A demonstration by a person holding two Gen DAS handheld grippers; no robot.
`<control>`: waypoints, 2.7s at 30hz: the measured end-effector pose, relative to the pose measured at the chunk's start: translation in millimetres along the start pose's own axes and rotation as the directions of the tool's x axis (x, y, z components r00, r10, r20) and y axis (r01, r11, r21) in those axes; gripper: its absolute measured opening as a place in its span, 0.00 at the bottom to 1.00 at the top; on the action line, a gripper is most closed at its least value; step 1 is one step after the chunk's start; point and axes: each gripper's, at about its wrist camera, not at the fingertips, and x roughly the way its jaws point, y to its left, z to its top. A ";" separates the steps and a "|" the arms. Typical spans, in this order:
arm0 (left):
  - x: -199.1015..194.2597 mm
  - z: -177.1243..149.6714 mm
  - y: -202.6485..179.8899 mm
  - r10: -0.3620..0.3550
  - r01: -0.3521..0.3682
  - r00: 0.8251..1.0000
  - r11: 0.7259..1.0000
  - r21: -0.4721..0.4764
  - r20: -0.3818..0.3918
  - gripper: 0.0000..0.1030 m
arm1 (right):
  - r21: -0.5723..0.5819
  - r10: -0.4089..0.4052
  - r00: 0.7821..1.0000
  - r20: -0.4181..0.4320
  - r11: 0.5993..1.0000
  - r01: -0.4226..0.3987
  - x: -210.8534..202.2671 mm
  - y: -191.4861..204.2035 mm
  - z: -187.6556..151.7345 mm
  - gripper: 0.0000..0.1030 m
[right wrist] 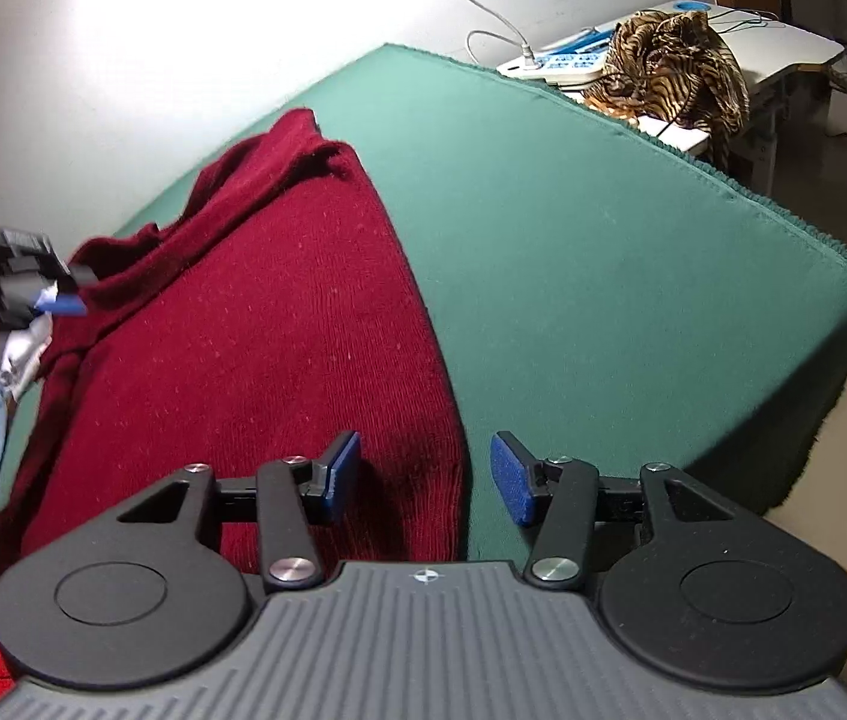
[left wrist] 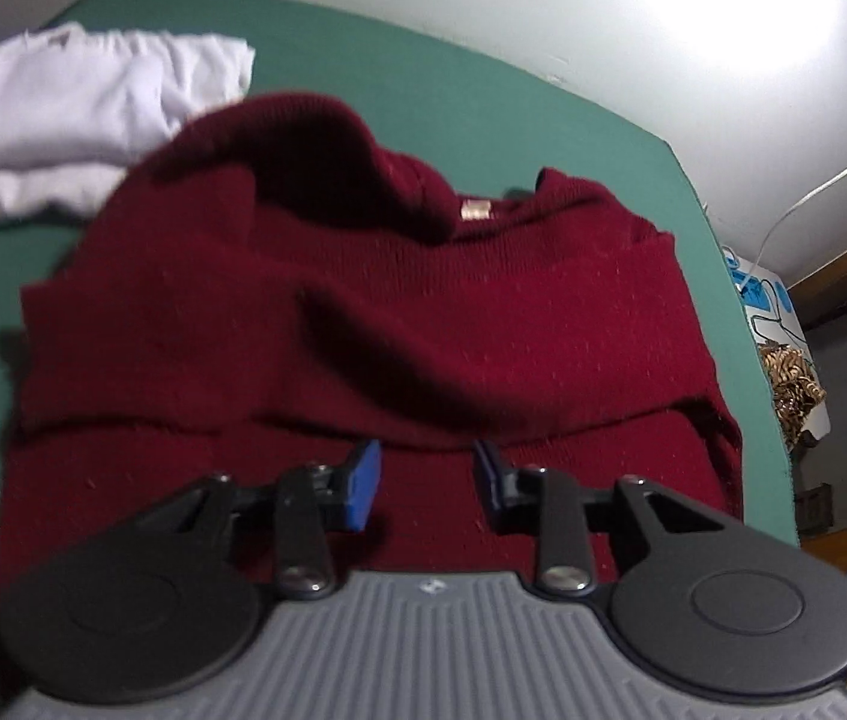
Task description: Fold clothes
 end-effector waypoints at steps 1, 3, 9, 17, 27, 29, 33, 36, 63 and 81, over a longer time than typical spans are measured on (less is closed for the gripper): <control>5.6 -5.6 1.0 -0.013 0.013 1.000 1.000 -0.025 -0.011 0.31 | -0.004 0.002 1.000 0.001 1.000 -0.002 1.3 0.2 1.0 0.50; 16.0 -7.8 4.1 -0.026 0.024 1.000 0.996 -0.084 -0.016 0.32 | -0.026 0.003 1.000 0.000 1.000 -0.003 4.0 2.1 2.8 0.52; 38.0 2.1 10.7 -0.088 0.091 0.996 0.964 -0.248 0.023 0.68 | -0.083 0.001 1.000 0.015 0.997 0.001 5.8 8.8 -1.1 0.60; 58.3 23.7 -22.5 0.031 -0.020 0.998 0.983 -0.182 0.060 0.53 | -0.071 -0.005 0.998 0.058 0.997 0.009 6.6 11.1 -6.2 0.62; 51.8 46.2 -18.1 0.020 -0.012 0.998 0.991 -0.137 0.056 0.07 | -0.045 -0.025 0.997 0.080 0.999 0.028 9.1 12.8 -5.6 0.44; 43.2 56.0 -24.4 0.011 -0.002 0.997 0.994 -0.110 0.079 0.07 | -0.026 -0.038 0.996 0.084 0.999 0.040 10.7 10.9 -4.6 0.36; 24.9 83.7 -43.0 -0.008 0.015 0.993 0.998 -0.059 0.120 0.07 | -0.041 -0.050 0.996 0.079 0.998 0.053 13.5 12.6 -3.7 0.33; 14.3 102.0 -59.7 -0.005 0.006 0.989 1.000 -0.008 0.150 0.06 | -0.114 -0.072 0.995 0.066 0.990 0.079 17.8 19.7 -5.0 0.11; 10.4 149.9 -20.0 0.232 -0.243 0.958 0.969 0.048 0.168 0.07 | -0.421 0.177 0.981 -0.074 0.887 -0.191 -9.0 85.5 -23.5 0.34; -8.9 126.2 -20.0 0.159 -0.192 0.953 0.976 0.105 0.259 0.07 | -0.212 0.113 0.993 -0.030 0.970 -0.117 -7.7 52.1 -6.2 0.31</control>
